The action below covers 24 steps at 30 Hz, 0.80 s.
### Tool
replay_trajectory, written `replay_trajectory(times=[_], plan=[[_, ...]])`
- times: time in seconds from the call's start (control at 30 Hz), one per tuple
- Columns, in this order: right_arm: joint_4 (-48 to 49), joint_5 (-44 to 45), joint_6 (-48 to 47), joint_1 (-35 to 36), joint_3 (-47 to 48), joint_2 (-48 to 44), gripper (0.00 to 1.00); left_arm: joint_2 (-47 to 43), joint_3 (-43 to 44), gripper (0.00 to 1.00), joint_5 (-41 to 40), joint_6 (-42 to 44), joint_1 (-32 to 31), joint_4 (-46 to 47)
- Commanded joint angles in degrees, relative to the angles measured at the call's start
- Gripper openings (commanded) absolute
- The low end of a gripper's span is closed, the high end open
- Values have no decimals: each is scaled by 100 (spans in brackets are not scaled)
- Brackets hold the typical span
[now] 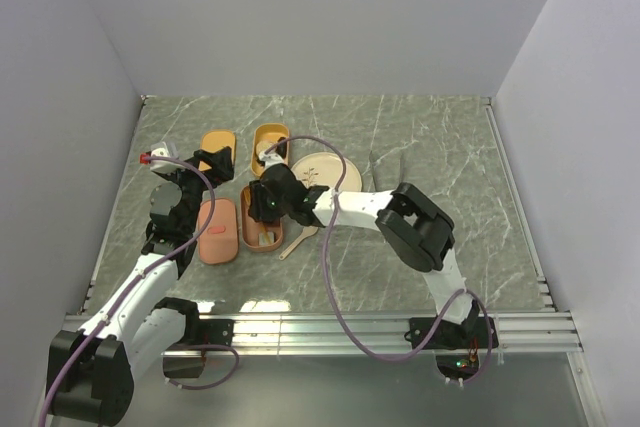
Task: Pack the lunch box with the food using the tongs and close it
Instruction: Place the utensil into the lunch box, then pick up a utensil with the right arm
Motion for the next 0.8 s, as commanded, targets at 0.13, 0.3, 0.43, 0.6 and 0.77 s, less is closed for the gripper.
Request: replay_trajectory(times=[0.13, 0.3, 0.43, 0.6, 0.77], plan=[[374, 400, -340, 140, -684, -1107, 50, -3, 108, 99, 28, 12, 24, 187], [585, 699, -463, 211, -1097, -1670, 50, 6, 108, 99, 28, 21, 24, 187], [559, 1041, -542, 255, -1554, -2249, 51, 15, 108, 99, 19, 20, 24, 187], [471, 1367, -341, 281, -2273, -2690, 51, 41, 117, 100, 10, 12, 24, 187], [672, 1438, 195, 290, -2907, -2884, 53, 32, 117, 99, 37, 12, 24, 187]])
